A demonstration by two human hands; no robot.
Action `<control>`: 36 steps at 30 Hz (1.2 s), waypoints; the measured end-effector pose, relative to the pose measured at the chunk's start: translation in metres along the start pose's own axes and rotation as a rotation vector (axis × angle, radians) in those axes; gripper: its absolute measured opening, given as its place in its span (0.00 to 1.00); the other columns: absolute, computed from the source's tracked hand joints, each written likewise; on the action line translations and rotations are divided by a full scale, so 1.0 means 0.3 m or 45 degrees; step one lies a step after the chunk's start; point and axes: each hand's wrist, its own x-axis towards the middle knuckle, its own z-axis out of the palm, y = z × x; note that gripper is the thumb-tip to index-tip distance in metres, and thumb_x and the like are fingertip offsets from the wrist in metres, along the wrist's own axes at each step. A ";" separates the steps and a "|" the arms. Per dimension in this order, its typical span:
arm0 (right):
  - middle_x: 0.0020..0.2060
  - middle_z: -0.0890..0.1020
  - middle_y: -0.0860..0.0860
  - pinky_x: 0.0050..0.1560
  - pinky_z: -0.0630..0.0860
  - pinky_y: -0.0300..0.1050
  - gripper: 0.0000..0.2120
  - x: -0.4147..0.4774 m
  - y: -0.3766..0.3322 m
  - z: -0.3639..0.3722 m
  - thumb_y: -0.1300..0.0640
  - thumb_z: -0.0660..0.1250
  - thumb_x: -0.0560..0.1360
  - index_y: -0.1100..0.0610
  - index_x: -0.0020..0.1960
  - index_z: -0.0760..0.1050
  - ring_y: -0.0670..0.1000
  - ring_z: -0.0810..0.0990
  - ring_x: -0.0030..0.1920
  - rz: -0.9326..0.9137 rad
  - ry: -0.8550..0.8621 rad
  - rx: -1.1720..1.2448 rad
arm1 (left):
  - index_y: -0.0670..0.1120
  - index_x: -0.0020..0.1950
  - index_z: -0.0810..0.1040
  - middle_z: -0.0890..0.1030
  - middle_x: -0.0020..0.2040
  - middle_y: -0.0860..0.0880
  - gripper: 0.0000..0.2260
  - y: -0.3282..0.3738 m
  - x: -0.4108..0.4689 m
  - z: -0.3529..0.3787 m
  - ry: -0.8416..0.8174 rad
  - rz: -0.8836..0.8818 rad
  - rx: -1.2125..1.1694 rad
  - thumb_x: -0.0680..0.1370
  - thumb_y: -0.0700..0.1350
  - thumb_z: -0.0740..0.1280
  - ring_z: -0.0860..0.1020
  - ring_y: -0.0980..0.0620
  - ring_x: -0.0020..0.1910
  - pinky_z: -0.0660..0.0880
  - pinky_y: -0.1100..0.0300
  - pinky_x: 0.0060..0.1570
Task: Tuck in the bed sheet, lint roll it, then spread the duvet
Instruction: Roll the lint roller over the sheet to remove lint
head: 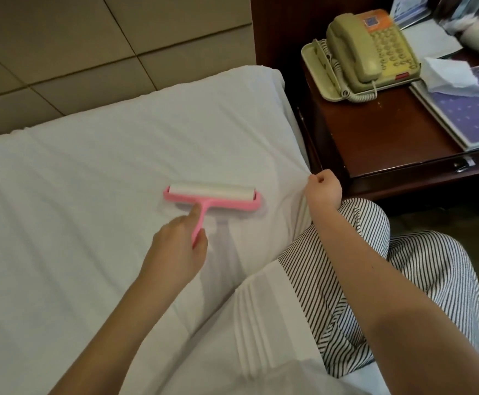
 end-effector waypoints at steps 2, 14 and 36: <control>0.32 0.70 0.50 0.40 0.68 0.47 0.12 -0.012 -0.006 -0.003 0.57 0.56 0.80 0.56 0.38 0.64 0.51 0.69 0.33 -0.018 -0.044 -0.046 | 0.48 0.76 0.58 0.72 0.38 0.46 0.24 0.002 0.006 0.013 -0.020 0.002 0.040 0.79 0.42 0.57 0.74 0.44 0.41 0.66 0.57 0.38; 0.77 0.46 0.48 0.73 0.41 0.57 0.26 -0.103 0.014 -0.001 0.45 0.46 0.81 0.48 0.77 0.44 0.50 0.43 0.76 -0.641 -0.564 -0.960 | 0.42 0.76 0.56 0.74 0.56 0.36 0.23 0.069 0.383 0.062 0.093 -0.029 -0.055 0.80 0.41 0.56 0.74 0.37 0.56 0.67 0.54 0.45; 0.76 0.41 0.55 0.73 0.41 0.55 0.33 -0.130 0.061 -0.100 0.43 0.47 0.81 0.55 0.76 0.35 0.55 0.41 0.76 -0.945 -0.794 -1.253 | 0.48 0.77 0.52 0.68 0.47 0.43 0.26 0.128 0.150 0.077 0.043 -0.250 -0.127 0.81 0.42 0.56 0.72 0.44 0.43 0.64 0.58 0.40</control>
